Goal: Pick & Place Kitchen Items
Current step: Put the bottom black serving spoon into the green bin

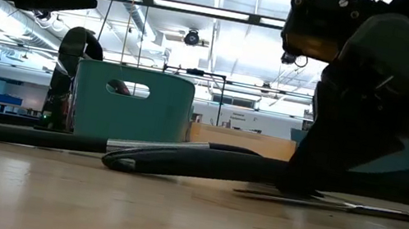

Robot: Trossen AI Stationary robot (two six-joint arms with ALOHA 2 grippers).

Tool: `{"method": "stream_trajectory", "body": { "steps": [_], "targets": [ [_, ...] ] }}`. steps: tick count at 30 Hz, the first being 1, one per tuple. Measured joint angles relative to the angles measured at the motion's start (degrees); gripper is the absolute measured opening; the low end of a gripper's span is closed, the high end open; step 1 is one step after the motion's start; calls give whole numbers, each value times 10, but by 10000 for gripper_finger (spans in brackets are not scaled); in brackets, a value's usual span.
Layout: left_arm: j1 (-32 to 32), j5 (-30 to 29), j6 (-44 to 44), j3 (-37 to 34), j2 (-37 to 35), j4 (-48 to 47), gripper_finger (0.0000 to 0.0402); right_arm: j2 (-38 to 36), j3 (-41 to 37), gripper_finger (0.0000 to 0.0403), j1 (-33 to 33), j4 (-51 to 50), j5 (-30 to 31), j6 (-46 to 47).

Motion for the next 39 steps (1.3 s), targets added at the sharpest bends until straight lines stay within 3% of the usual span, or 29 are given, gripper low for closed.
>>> {"method": "stream_trajectory", "body": {
  "steps": [10,16,21,26,29,34,39],
  "targets": [
    [0,0,0,0,0,0,14,-14,27,41,0,-9,-13,-33],
    [0,0,-5,0,0,-2,14,-91,28,41,6,-22,40,-116],
    [0,0,-15,0,0,-2,14,-200,13,41,21,-44,105,-188],
    [0,0,-15,0,0,-2,14,-382,-92,41,43,8,174,-243],
    [0,0,-16,0,0,-2,14,-500,-197,41,52,130,173,-289],
    [0,0,-16,0,0,-2,14,-655,-395,41,54,440,128,-417],
    [0,0,-21,0,0,-4,14,-744,-515,41,54,496,197,-403]
  ]
}}
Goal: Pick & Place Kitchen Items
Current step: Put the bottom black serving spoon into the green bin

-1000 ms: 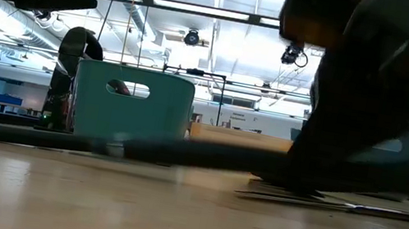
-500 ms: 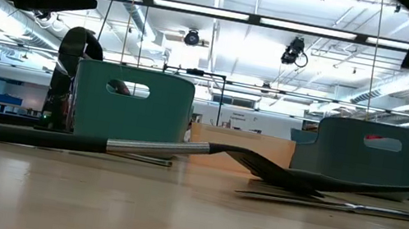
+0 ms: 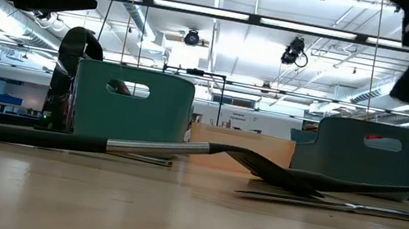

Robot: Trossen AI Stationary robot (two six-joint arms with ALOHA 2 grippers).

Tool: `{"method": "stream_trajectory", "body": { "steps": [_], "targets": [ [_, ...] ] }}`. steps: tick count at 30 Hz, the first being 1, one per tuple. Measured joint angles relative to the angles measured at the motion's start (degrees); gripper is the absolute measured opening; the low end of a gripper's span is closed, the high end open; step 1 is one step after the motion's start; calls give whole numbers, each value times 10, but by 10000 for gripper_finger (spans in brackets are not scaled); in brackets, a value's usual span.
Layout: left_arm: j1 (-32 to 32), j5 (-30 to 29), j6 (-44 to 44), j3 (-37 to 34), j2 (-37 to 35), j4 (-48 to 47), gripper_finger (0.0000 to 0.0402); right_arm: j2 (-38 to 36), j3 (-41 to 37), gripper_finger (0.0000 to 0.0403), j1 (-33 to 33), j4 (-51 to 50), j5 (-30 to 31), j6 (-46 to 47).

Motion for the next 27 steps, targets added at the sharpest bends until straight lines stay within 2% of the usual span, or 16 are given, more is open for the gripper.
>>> {"method": "stream_trajectory", "body": {
  "steps": [7,11,15,18,20,23,27],
  "targets": [
    [0,0,-4,0,0,-14,14,-35,-36,41,1,15,12,5],
    [0,0,-5,0,0,-20,14,-36,-32,41,0,72,14,-26],
    [0,0,-5,0,0,-20,13,-36,18,41,-13,76,89,-97],
    [0,0,-5,0,0,-19,14,-35,63,41,-45,55,187,-150],
    [0,0,-5,0,0,-19,13,-34,88,41,-74,30,214,-166],
    [0,0,-6,0,0,-19,12,-35,109,41,-134,-8,203,-168],
    [0,0,-12,0,0,-19,12,-34,104,41,-214,-16,154,-141]
  ]
}}
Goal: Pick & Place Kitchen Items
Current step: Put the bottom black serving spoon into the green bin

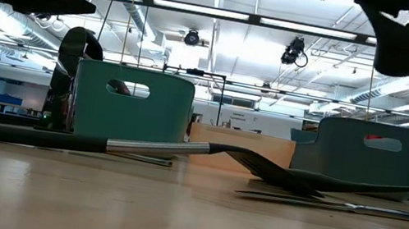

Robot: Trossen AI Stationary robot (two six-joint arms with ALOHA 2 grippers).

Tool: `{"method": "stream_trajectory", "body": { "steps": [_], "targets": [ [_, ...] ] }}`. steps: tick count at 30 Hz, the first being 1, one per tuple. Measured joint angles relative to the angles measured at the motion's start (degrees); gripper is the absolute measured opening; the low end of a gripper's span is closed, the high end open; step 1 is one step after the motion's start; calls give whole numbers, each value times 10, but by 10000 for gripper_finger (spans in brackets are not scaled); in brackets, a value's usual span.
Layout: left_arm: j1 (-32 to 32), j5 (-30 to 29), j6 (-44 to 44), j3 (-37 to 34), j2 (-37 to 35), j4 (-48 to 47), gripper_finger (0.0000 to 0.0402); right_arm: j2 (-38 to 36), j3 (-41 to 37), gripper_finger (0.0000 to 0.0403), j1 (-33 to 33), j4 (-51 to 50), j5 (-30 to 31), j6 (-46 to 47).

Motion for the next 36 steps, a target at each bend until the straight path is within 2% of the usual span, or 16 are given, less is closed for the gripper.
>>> {"method": "stream_trajectory", "body": {
  "steps": [4,9,19,25,36],
  "targets": [
    [0,0,0,0,0,0,11,1,-22,41,-93,-49,-40,92],
    [0,-1,2,0,0,0,13,42,-24,41,-199,-141,-130,210],
    [0,-2,3,0,0,0,10,188,-24,41,-330,-131,-118,312],
    [0,-2,3,0,0,-1,13,258,-24,41,-376,-131,-143,345],
    [0,-2,3,0,0,-9,13,349,-24,41,-397,-130,-147,341]
  ]
}}
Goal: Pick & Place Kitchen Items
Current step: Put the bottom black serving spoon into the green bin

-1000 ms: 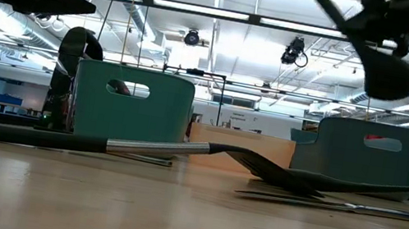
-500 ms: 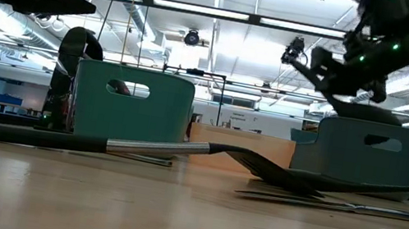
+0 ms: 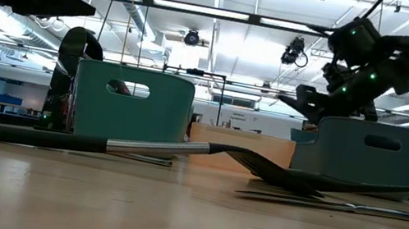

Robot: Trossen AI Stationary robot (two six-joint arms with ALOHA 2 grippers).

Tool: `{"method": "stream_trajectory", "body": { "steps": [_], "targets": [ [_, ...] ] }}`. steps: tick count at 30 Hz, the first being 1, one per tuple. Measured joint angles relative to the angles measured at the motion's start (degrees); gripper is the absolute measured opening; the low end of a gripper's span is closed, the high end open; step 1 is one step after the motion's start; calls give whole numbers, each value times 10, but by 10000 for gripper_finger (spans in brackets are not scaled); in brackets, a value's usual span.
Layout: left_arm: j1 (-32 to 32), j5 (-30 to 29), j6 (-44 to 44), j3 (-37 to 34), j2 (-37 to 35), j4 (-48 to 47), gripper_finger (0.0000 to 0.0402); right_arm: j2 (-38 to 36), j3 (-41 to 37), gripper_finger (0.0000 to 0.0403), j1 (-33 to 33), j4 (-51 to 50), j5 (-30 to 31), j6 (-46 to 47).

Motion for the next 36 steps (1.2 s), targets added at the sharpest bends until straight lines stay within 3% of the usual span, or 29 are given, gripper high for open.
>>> {"method": "stream_trajectory", "body": {
  "steps": [17,29,36],
  "targets": [
    [0,-4,0,0,0,0,15,54,0,41,-18,-19,14,58],
    [0,-4,0,0,0,0,11,71,1,46,-36,-50,-26,104],
    [0,-4,0,0,0,0,13,71,1,81,-29,-47,-53,98]
  ]
}}
